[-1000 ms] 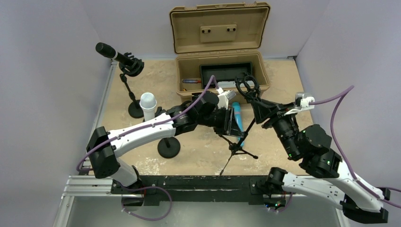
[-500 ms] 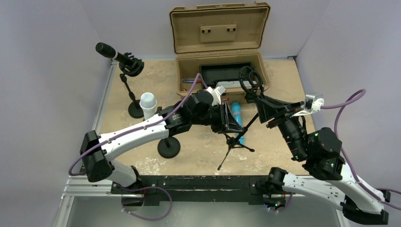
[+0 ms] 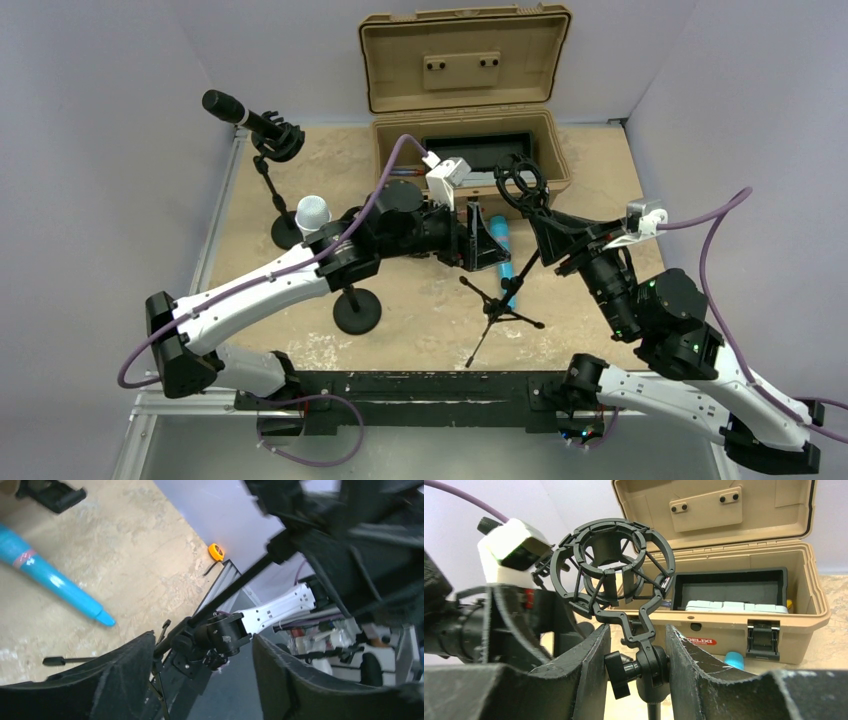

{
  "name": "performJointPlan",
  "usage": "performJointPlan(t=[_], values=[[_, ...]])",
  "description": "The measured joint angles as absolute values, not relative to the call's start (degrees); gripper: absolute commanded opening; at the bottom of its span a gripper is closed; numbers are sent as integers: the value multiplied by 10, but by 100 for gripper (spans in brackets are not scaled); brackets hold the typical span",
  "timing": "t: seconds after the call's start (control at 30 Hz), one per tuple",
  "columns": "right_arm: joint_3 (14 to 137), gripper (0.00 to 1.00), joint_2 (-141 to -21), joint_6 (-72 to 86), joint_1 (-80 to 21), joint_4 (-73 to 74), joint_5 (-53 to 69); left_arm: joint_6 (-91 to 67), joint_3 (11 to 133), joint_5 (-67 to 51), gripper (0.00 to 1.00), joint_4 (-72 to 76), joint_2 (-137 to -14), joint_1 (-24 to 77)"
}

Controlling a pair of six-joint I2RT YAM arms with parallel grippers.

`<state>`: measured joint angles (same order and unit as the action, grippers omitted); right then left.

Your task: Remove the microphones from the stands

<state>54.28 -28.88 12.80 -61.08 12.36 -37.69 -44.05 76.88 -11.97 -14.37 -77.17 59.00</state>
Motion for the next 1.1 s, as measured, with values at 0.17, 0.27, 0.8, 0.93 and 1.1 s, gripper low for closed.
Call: performJointPlan(t=[0.17, 0.27, 0.8, 0.93, 1.1], values=[[543, 0, -288, 128, -611, 124, -376, -323, 746, -177, 59, -107, -752, 590], [543, 0, -288, 128, -611, 124, -374, -262, 740, -196, 52, -109, -757, 597], [543, 0, -288, 128, -611, 120, -364, -203, 736, -215, 40, -103, -831, 628], [543, 0, -287, 128, -611, 120, -364, -203, 736, -204, 40, -104, -833, 629], [543, 0, -284, 129, -611, 120, -364, -204, 736, -177, 34, -104, -835, 638]])
